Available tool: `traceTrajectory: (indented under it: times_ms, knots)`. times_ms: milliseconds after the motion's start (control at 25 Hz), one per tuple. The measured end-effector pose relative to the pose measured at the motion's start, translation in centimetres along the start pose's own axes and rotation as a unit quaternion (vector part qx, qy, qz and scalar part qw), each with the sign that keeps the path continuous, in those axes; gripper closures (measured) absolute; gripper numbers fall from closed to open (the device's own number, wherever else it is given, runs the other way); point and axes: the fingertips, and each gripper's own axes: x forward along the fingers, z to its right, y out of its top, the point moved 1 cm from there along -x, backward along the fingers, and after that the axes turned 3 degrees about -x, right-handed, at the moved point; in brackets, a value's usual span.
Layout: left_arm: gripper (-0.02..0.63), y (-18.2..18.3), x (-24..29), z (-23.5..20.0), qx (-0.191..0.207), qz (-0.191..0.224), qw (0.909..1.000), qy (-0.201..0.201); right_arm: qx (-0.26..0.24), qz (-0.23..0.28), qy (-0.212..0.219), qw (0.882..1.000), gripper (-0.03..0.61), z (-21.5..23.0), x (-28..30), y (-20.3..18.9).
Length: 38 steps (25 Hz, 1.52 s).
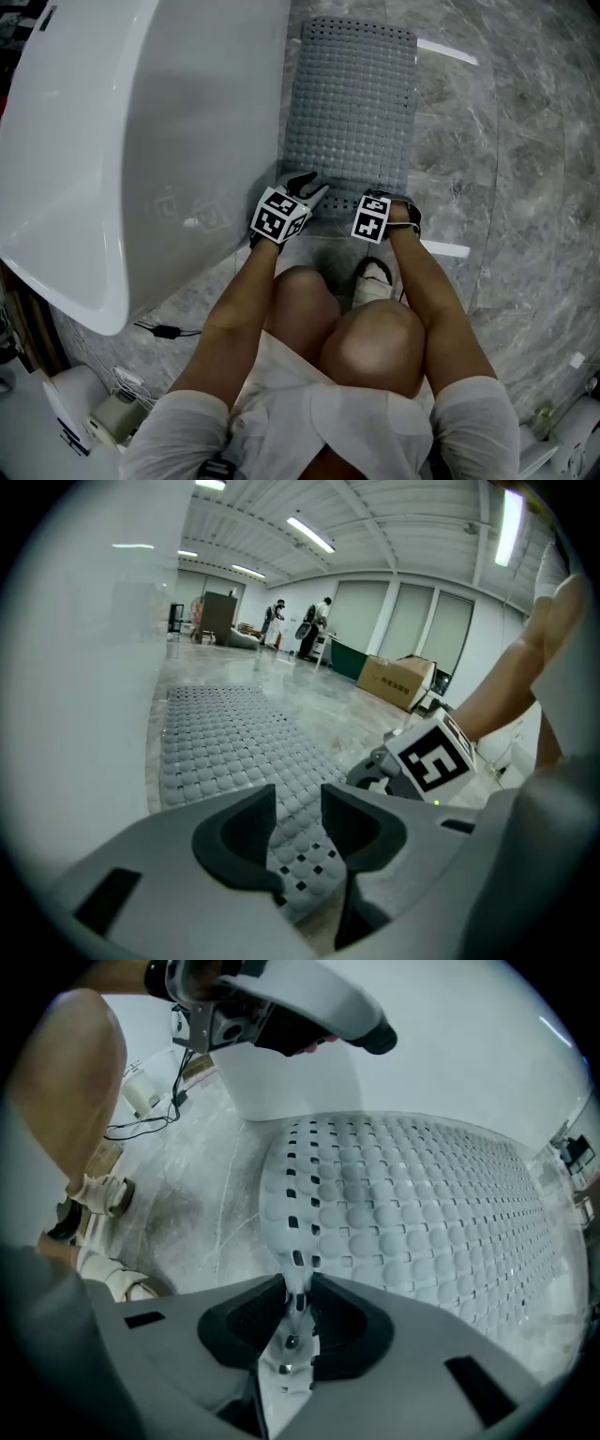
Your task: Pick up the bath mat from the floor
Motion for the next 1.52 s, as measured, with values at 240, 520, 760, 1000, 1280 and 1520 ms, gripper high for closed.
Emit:
traceTrajectory:
  times_ms: [240, 520, 760, 1000, 1280, 1520]
  knots:
    - [0.369, -3.9, 2.0, 3.0, 0.094, -0.119, 0.9857, -0.074, 0.030, -0.008, 0.037, 0.999, 0.477, -0.1, -1.3, -1.0]
    - [0.313, -8.5, 3.1, 4.5, 0.177, -0.238, 0.9478, -0.116, 0.039, -0.014, 0.061, 0.997, 0.479, 0.2, -3.2, -2.2]
    - [0.304, -10.1, 3.9, 4.6, 0.222, -0.284, 0.9255, -0.117, 0.036, -0.016, 0.074, 0.996, 0.478, 0.1, -3.9, -2.2]
    - [0.278, -11.9, 4.0, 4.0, 0.246, -0.327, 0.9062, -0.106, 0.035, -0.020, 0.085, 0.996, 0.478, 0.0, -4.6, -1.9]
    - [0.278, -12.3, 4.5, 2.4, 0.266, -0.353, 0.8942, -0.071, 0.035, -0.012, 0.081, 0.996, 0.477, -0.1, -4.8, -1.9]
    - [0.283, -11.7, 4.0, 2.0, 0.261, -0.353, 0.8959, -0.069, 0.041, 0.006, 0.069, 0.997, 0.477, -0.1, -5.8, -1.4]
